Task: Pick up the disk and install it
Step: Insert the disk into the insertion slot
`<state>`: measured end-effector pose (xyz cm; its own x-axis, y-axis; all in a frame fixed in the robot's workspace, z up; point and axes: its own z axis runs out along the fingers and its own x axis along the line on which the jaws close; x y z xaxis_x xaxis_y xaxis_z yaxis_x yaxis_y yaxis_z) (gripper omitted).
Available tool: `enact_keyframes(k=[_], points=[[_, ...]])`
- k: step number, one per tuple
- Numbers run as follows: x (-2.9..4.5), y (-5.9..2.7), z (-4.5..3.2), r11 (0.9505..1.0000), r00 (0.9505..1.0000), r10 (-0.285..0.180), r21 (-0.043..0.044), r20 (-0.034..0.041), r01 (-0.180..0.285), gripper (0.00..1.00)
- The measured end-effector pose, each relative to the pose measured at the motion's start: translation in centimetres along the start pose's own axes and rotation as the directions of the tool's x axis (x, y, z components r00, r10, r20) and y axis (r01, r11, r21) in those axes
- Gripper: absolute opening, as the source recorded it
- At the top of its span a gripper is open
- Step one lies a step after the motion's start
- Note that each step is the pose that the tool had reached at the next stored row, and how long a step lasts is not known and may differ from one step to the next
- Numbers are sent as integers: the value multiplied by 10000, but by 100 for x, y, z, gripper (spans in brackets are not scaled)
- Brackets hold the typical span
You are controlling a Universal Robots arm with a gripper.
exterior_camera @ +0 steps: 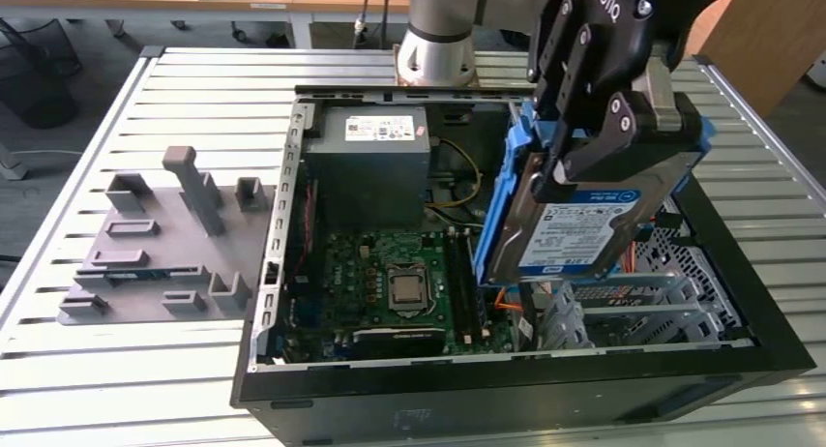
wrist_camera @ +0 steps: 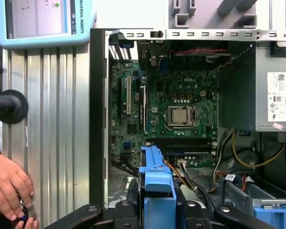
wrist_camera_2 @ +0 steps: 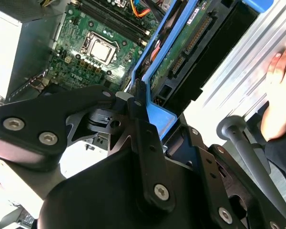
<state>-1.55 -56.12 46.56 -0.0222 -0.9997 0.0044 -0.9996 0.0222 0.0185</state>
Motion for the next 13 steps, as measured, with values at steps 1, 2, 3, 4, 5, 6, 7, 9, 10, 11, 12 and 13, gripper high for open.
enact_keyframes(k=[1, 2, 3, 4, 5, 6, 7, 9, 10, 11, 12, 13], points=[[4, -12, 5, 10000, 10000, 0, 0, 0, 0, 36], [10, -24, 10, 10000, 10000, 0, 0, 0, 0, 36], [17, -36, 14, 10000, 10000, 0, 0, 1, 0, 36], [24, -48, 19, 10000, 10000, 0, 1, 2, 0, 36], [30, -59, 22, 10000, 10000, 0, 0, 1, 0, 36], [35, -70, 26, 10000, 10000, 0, 0, 0, 0, 36], [39, -82, 31, 10000, 10000, 0, 1, 2, 0, 36], [43, -107, 35, 10000, 10000, -1, 0, 0, 1, 36], [44, -121, 36, 10000, 10000, 0, 0, -1, 0, 36], [45, -135, 38, 10000, 10000, 0, 0, 0, 0, 36], [45, -147, 41, 10000, 10000, 0, 0, 1, 0, 36], [45, -160, 43, 10000, 10000, 0, 0, 1, 0, 36]])
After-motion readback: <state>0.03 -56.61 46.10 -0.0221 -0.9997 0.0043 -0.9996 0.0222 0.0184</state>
